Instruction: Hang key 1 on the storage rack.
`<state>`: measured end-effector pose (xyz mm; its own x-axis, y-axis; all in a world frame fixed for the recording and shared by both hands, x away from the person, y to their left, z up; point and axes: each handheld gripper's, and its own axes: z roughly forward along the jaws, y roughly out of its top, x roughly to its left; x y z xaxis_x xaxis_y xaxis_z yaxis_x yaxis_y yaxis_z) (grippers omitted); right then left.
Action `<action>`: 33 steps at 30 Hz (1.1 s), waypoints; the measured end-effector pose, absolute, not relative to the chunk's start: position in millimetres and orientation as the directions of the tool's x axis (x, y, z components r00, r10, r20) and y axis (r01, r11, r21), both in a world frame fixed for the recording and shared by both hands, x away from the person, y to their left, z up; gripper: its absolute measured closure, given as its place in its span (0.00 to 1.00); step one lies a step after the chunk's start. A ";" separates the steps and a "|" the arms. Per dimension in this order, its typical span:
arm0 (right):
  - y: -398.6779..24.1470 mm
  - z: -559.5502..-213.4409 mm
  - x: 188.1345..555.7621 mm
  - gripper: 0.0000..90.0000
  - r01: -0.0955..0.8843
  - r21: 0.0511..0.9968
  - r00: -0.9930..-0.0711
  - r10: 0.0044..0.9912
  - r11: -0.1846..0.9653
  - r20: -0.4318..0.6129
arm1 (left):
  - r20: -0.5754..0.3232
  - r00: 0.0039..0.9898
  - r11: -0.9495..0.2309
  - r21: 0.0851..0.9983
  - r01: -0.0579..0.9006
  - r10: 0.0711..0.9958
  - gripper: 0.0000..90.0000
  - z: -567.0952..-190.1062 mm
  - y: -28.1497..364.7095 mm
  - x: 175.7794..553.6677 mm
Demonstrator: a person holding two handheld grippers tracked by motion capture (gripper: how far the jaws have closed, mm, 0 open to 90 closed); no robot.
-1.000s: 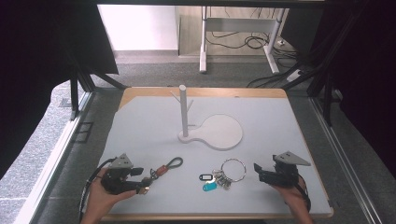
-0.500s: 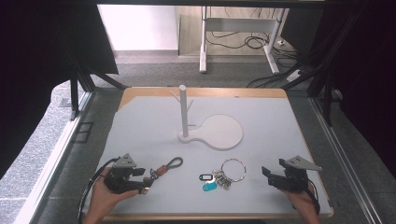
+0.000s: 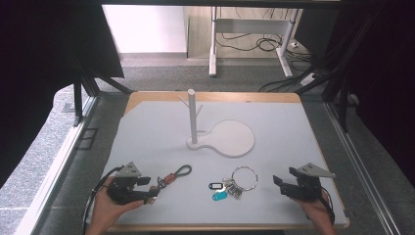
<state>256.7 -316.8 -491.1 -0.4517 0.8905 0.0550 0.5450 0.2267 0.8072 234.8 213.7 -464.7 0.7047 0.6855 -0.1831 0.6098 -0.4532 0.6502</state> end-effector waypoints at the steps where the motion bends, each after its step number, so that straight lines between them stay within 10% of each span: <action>1: -317.5 -490.1 256.5 0.30 0.543 0.809 -0.452 0.890 0.226 0.055 | -0.184 0.705 -0.452 0.652 0.609 0.685 0.47 -464.7 213.5 235.1; 33: -327.3 -492.9 256.9 0.31 0.571 0.786 -0.461 0.885 0.236 0.069 | -0.106 0.783 -0.611 0.565 0.554 0.613 0.48 -420.4 182.9 259.3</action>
<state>256.9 -327.3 -492.9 -0.4607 0.8849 0.0689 0.5710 0.2361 0.7862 259.3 182.9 -420.4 0.7834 0.6125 -0.1056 0.5540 -0.6110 0.5654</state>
